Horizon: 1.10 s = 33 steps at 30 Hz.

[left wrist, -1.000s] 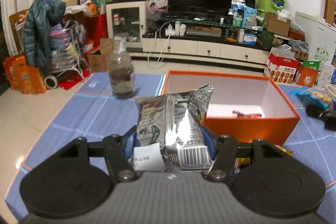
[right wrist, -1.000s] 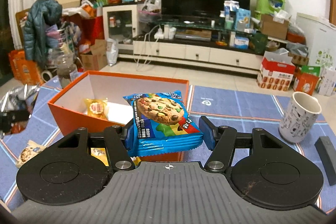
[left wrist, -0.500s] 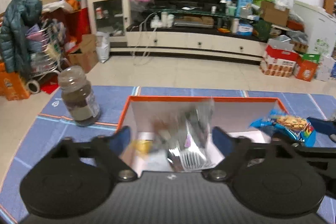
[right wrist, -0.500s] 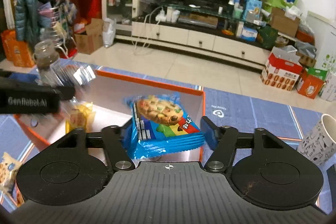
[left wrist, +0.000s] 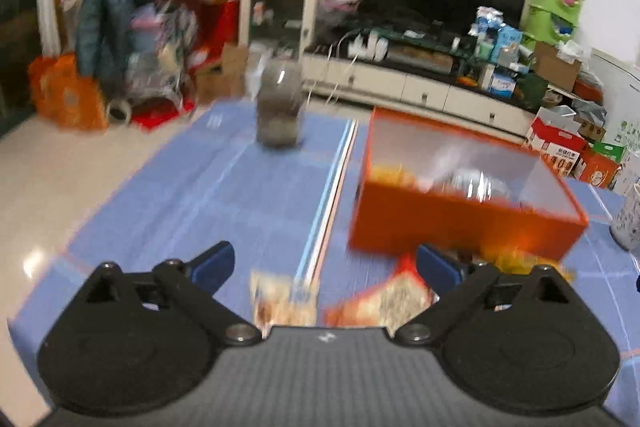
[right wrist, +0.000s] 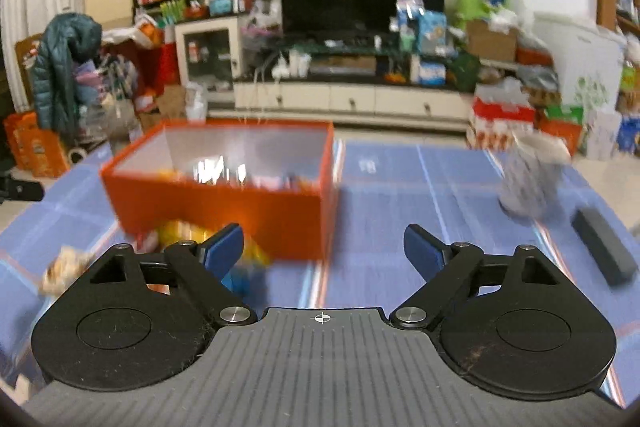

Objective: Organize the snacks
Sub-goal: 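Move both open tools back to the snack pile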

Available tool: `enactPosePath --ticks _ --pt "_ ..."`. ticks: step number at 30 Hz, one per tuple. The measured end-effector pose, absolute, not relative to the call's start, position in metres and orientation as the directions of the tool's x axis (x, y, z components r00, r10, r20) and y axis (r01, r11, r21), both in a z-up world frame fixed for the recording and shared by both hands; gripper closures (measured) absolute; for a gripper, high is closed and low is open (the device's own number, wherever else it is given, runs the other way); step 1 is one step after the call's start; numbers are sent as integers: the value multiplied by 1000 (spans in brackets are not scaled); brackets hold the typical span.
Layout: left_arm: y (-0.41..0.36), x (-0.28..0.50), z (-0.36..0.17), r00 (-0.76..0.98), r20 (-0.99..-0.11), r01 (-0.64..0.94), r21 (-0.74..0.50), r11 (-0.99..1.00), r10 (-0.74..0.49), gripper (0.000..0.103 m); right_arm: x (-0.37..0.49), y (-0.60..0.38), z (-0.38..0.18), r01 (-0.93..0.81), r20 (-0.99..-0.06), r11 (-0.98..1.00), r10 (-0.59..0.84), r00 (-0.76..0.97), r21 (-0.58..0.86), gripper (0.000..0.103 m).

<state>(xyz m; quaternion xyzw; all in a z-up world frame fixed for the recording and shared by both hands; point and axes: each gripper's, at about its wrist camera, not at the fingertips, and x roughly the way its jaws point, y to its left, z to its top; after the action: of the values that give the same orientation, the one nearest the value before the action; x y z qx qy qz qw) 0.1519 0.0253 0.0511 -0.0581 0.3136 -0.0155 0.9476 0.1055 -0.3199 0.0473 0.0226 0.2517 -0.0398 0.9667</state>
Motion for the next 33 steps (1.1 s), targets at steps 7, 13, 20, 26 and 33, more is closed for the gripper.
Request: enactPosePath --ticks 7,13,20,26,33 --pt "10 125 12 758 -648 6 -103 995 -71 6 72 -325 12 103 -535 994 -110 838 -43 23" --pt "3 127 4 736 -672 61 -53 997 -81 6 81 -314 -9 48 -590 996 -80 803 -69 30" --pt "-2 130 -5 714 -695 53 -62 997 -81 6 99 -286 2 -60 -576 998 30 817 -33 36" --pt "-11 126 -7 706 -701 87 -53 995 -99 6 115 -269 -18 -94 -631 995 56 774 -28 38" --pt "-6 127 -7 706 -701 69 -77 995 -103 6 125 -254 -25 -116 -650 993 81 756 -12 43"
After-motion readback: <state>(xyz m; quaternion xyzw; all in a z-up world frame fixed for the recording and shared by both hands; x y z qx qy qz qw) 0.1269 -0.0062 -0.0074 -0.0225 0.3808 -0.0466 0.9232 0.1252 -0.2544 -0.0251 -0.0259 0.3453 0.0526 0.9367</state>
